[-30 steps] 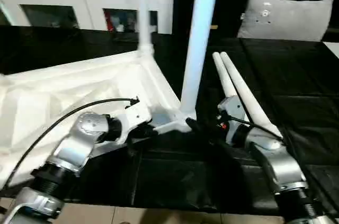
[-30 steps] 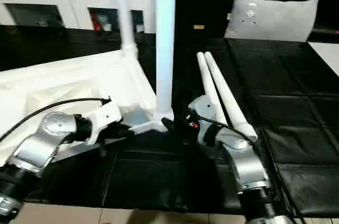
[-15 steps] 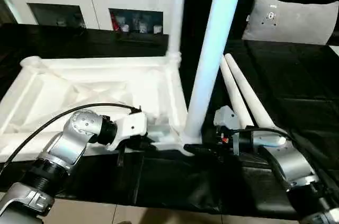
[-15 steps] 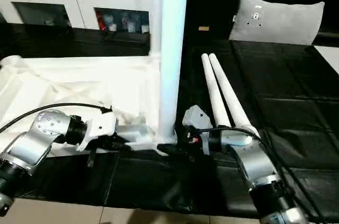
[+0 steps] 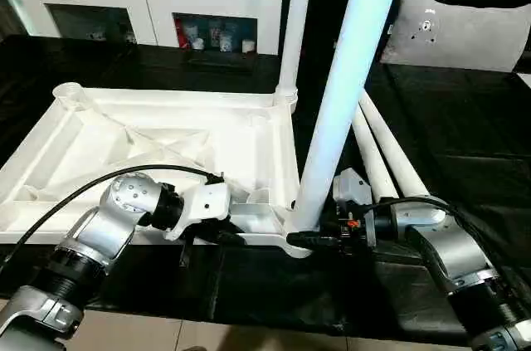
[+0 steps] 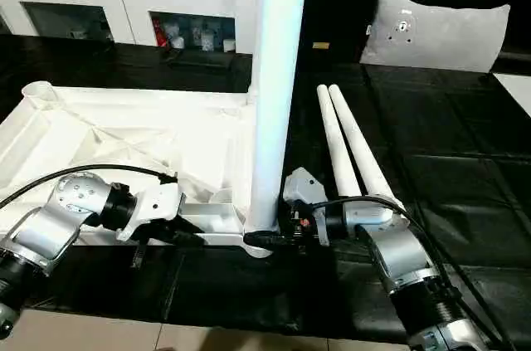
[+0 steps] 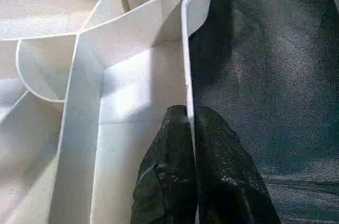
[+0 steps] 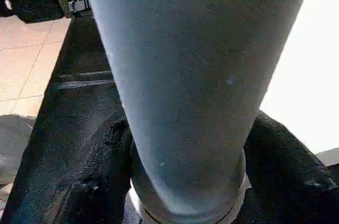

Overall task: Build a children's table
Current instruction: Rotate leg to tighten

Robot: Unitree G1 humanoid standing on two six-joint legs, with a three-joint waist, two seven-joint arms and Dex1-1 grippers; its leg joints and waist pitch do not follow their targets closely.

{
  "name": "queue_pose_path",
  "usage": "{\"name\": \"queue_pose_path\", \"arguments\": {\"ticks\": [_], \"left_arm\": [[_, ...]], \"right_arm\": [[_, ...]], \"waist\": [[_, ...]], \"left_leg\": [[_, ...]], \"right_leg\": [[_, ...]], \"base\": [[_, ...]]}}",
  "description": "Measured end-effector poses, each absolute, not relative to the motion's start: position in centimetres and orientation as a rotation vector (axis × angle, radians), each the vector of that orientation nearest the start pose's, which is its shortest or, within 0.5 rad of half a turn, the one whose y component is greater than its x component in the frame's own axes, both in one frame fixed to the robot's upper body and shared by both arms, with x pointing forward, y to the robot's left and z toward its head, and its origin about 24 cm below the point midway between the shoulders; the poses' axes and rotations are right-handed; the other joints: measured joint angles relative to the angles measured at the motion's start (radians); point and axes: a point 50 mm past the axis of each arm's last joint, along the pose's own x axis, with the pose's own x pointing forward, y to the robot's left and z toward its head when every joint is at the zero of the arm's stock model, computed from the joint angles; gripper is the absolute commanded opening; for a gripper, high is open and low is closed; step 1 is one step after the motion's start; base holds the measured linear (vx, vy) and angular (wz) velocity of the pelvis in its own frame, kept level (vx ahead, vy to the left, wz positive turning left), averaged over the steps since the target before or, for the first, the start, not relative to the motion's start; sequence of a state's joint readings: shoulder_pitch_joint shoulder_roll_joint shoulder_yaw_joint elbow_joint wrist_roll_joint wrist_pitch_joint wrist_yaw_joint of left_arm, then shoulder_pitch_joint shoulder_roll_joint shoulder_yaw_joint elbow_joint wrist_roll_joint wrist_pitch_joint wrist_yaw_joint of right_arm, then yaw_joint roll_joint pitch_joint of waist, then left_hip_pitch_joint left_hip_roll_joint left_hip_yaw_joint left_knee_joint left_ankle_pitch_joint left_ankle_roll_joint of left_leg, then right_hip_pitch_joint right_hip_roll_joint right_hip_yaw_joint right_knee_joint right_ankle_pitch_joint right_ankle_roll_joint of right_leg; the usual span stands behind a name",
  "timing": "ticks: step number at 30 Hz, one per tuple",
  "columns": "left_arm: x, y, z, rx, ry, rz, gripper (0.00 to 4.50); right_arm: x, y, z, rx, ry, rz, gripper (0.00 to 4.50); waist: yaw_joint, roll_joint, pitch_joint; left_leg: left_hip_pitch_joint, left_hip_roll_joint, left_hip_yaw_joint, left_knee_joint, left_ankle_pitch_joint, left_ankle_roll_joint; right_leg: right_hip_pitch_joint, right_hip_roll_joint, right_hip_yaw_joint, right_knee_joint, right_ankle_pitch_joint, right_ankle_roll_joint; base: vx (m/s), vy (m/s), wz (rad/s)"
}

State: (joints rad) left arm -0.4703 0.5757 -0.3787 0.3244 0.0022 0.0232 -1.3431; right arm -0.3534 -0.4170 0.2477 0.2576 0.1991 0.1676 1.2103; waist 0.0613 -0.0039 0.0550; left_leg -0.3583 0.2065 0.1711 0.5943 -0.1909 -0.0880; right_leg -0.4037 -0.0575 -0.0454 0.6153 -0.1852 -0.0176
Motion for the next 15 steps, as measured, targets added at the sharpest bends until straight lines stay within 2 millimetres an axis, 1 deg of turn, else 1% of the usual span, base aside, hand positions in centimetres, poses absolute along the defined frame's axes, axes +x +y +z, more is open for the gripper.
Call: {"name": "queue_pose_path", "arguments": {"ticks": [4,6,7,10,13,15], "left_arm": [[28.4,15.9,6.2,0.613,0.465,-1.515,0.0],[28.6,15.9,6.1,0.584,0.487,-1.481,0.0],[28.7,15.9,6.1,0.573,0.494,-1.464,0.0],[29.1,15.4,6.0,0.511,0.522,-1.357,0.0],[29.6,14.8,5.9,0.436,0.546,-1.233,0.0],[29.8,13.9,5.7,0.385,0.549,-1.16,0.0]], "right_arm": [[27.5,-13.5,5.3,-0.169,0.317,1.38,2.67],[27.5,-13.1,5.2,-0.143,0.323,1.358,2.66],[27.6,-13.1,5.2,-0.134,0.328,1.338,2.66],[27.9,-12.4,4.7,-0.085,0.331,1.202,2.65],[28.9,-11.7,4.4,-0.024,0.317,1.007,2.65],[29.6,-11.5,4.3,0.006,0.312,0.884,2.65]], "waist": [[0.0,0.0,0.0],[0.0,0.001,0.0],[-0.001,0.001,-0.001],[-0.005,0.001,-0.001],[-0.027,0.001,-0.001],[-0.037,0.001,-0.001]], "left_leg": [[0.0,0.0,0.0,0.0,0.0,0.0],[0.001,0.0,0.0,0.0,0.0,0.0],[0.002,0.0,0.0,0.0,0.0,0.0],[0.007,0.0,0.0,0.0,0.0,-0.001],[0.008,0.0,0.0,0.001,0.002,-0.003],[0.008,0.0,0.0,0.001,0.002,-0.003]], "right_leg": [[0.0,0.0,0.0,0.0,0.0,0.0],[0.0,0.0,0.0,0.001,0.0,0.0],[0.001,0.0,0.0,0.001,0.0,0.0],[0.004,0.0,0.0,0.002,0.0,-0.001],[0.004,0.0,0.001,0.001,-0.001,0.003],[0.003,0.0,0.001,0.001,-0.001,0.003]], "base": [[0.0,0.0,0.0],[0.0,0.0,0.0],[0.0,0.0,0.0],[0.0,0.0,0.0],[0.0,0.0,0.0],[0.0,0.0,0.0]]}}
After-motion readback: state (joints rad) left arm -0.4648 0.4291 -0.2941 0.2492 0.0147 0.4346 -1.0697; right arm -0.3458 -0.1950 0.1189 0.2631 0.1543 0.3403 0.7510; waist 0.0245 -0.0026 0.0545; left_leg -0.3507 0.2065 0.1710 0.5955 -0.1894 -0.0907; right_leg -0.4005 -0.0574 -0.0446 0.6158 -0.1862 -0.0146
